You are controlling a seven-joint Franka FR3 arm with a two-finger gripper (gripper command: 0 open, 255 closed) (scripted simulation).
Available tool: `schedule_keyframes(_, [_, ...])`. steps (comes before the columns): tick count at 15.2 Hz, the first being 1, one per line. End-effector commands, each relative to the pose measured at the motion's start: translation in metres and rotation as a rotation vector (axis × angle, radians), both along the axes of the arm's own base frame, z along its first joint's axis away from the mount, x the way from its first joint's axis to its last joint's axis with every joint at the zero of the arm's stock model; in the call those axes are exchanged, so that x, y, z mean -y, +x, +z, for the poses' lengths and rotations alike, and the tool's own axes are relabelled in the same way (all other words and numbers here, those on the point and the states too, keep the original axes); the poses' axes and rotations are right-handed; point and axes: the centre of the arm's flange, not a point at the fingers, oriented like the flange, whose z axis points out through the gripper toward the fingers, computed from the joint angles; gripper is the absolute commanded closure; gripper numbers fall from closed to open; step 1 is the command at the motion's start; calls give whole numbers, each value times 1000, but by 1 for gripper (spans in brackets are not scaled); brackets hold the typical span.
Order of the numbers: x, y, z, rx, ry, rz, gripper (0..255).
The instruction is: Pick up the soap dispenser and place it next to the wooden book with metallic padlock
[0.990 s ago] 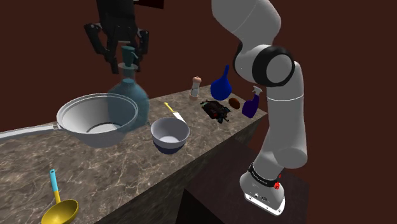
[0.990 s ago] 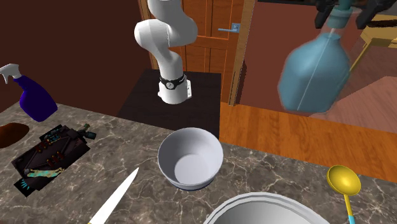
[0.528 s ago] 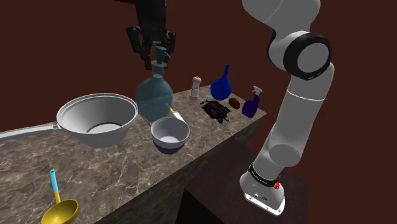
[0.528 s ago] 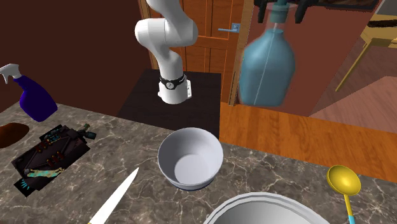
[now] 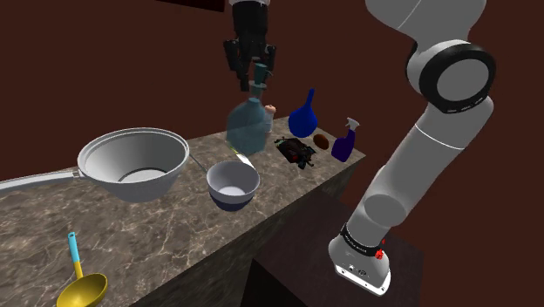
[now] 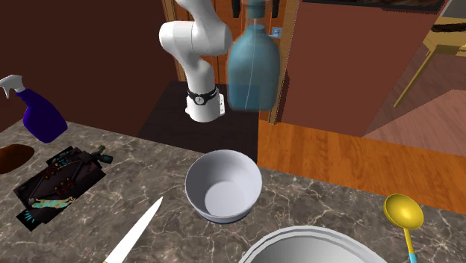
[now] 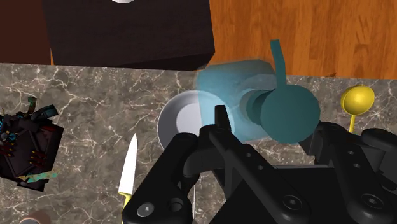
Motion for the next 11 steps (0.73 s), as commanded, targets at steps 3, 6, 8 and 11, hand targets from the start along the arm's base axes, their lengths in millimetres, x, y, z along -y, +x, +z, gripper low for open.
schedule_keyframes(3, [56, -10, -1, 0, 1, 1, 255])
schedule_keyframes(6, [95, -17, -1, 0, 1, 1, 255])
schedule_keyframes(8, [120, -22, -1, 0, 1, 1, 255])
schedule_keyframes(11, [159, -29, -1, 0, 1, 1, 255])
